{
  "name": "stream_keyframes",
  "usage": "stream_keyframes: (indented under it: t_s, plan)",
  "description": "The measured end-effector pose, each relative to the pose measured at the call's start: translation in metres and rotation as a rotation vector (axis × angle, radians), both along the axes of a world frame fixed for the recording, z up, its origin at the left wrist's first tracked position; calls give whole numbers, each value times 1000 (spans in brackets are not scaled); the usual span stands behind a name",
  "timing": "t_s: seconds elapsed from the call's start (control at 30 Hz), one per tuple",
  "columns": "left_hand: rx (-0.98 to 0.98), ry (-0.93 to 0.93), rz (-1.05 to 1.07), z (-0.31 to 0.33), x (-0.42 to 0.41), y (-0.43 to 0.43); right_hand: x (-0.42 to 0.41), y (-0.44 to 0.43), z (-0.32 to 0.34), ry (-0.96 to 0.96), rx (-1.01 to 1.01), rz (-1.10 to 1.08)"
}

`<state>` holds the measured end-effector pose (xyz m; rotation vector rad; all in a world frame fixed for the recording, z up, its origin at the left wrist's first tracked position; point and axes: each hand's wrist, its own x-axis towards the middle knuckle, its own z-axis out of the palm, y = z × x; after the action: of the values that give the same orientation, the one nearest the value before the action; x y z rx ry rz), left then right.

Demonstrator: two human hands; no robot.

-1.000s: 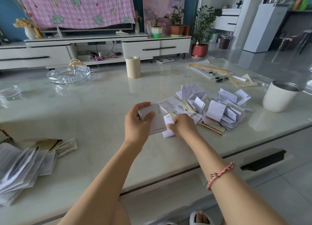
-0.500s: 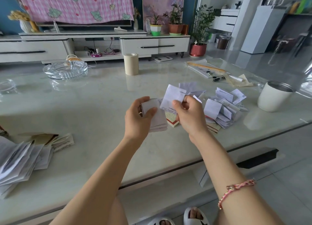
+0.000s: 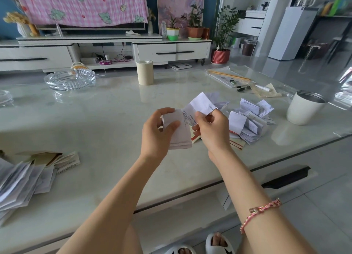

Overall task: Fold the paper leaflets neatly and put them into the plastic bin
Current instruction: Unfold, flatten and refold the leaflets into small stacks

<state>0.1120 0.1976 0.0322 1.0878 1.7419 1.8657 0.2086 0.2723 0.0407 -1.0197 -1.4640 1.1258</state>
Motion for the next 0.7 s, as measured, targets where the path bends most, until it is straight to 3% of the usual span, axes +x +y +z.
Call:
stream_keyframes:
  t_s: [0.27, 0.33, 0.43, 0.53, 0.7]
  plan:
    - [19, 11, 16, 1, 4, 4, 7, 2, 12, 88, -55, -20]
    - [8, -6, 11, 0, 5, 5, 16, 2, 20, 98, -43, 70]
    - [-5, -55, 9, 0, 5, 6, 21, -3, 20, -86, 45, 318]
    - [-21, -130, 9, 1, 7, 7, 13, -10, 7, -367, 225, 302]
    - [-27, -195, 20, 0, 11, 8, 1, -20, -5, -355, 247, 165]
